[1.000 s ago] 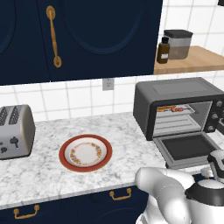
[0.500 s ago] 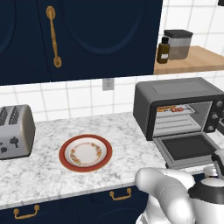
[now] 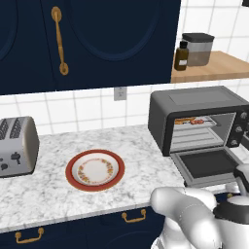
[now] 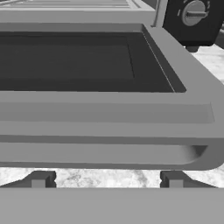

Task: Pick up the kebab skewer and baguette bread, and place them inside the toaster oven. Close the toaster oven door and start by setting the timer.

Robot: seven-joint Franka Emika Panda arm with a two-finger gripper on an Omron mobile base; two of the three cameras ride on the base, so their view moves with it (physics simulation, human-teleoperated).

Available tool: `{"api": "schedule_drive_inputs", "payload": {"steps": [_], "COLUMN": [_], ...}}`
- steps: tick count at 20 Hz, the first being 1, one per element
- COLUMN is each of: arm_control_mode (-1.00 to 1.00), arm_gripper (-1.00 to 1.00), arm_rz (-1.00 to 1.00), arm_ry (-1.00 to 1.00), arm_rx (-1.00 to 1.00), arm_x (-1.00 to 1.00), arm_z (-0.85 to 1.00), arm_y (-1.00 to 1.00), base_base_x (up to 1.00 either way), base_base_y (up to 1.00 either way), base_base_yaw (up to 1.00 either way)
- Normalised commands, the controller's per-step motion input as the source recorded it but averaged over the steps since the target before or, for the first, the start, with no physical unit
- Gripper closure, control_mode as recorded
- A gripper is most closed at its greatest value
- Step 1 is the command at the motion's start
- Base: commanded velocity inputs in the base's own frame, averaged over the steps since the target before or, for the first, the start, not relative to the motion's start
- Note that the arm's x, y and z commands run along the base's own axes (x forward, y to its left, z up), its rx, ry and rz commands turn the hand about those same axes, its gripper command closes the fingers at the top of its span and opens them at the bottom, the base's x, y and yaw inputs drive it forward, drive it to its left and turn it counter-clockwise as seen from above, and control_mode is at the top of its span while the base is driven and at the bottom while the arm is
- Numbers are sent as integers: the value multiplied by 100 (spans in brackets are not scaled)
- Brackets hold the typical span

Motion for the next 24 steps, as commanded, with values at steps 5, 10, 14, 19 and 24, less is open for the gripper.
{"api": "schedule_drive_inputs", "payload": {"steps": [5, 10, 14, 19, 24], "arm_control_mode": [-100, -100, -100, -100, -100], "arm_gripper": [-100, -100, -100, -100, -100], "arm_rz": [0, 0, 0, 0, 0], "arm_ry": [0, 0, -2, -9, -13], "arm_rx": [0, 0, 0, 0, 0], "arm_x": [20, 27, 31, 23, 35], "arm_z": [-1, 8, 38, 61, 55], "arm_y": [0, 10, 22, 16, 13], "base_base_x": [0, 0, 0, 0, 0], "base_base_y": [0, 0, 0, 0, 0], "base_base_yaw": [0, 0, 0, 0, 0]}}
